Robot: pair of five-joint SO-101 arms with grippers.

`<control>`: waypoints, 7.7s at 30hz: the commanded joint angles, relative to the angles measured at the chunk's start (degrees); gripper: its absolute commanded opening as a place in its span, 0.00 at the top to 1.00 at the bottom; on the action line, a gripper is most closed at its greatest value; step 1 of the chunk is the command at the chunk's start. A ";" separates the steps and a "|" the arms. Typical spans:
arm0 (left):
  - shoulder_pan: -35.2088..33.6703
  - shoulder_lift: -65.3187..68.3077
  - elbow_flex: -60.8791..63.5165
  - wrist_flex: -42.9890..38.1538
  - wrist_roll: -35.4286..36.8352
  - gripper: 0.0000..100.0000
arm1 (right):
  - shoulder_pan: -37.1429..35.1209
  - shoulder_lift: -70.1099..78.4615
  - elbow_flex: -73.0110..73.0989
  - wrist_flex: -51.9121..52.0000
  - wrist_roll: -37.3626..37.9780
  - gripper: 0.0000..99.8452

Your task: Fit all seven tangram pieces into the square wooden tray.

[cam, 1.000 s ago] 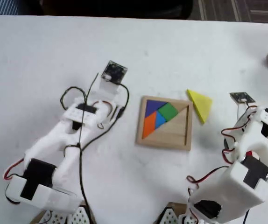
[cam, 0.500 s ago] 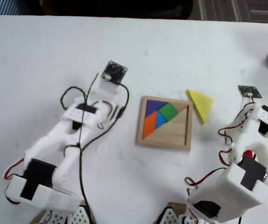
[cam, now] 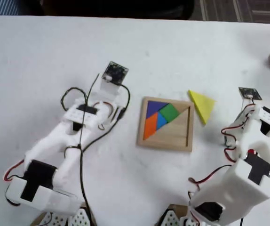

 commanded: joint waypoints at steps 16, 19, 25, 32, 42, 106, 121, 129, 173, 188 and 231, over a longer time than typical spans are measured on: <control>-0.66 -0.31 -2.90 -1.32 -0.70 0.76 | -0.13 4.79 -2.90 -1.98 -0.44 0.86; -0.66 -0.31 -2.90 -1.32 -0.70 0.76 | -0.13 4.00 -3.08 -1.54 -0.44 0.90; -0.66 -0.31 -2.90 -1.32 -0.70 0.76 | 0.57 -1.71 -3.16 0.48 -0.26 0.94; -0.66 -0.31 -2.90 -1.32 -0.70 0.76 | 1.98 -10.15 -2.99 1.71 -0.18 0.98; -0.66 -0.31 -2.90 -1.32 -0.70 0.76 | 1.63 -11.82 -3.34 3.30 -0.70 0.98; -1.19 -0.04 -2.46 -4.92 -0.70 0.76 | -2.59 37.23 -70.77 38.11 -0.26 0.98; -1.19 -0.04 -2.46 -4.92 -0.70 0.76 | -1.71 -3.12 -15.82 10.24 -2.64 0.98; -1.19 -0.04 -2.46 -4.75 -0.70 0.76 | -1.45 -22.90 6.33 -0.84 -18.46 0.98; -1.19 -0.04 -2.37 -4.57 -0.70 0.76 | -8.92 -14.29 5.89 -8.04 -42.02 0.77; -1.19 -0.13 -2.37 -4.57 -0.70 0.76 | -9.10 -6.99 -7.91 10.33 -41.93 0.77; -1.27 -0.13 -2.37 -4.48 -0.70 0.76 | -6.64 -5.32 -5.10 3.65 -47.74 0.63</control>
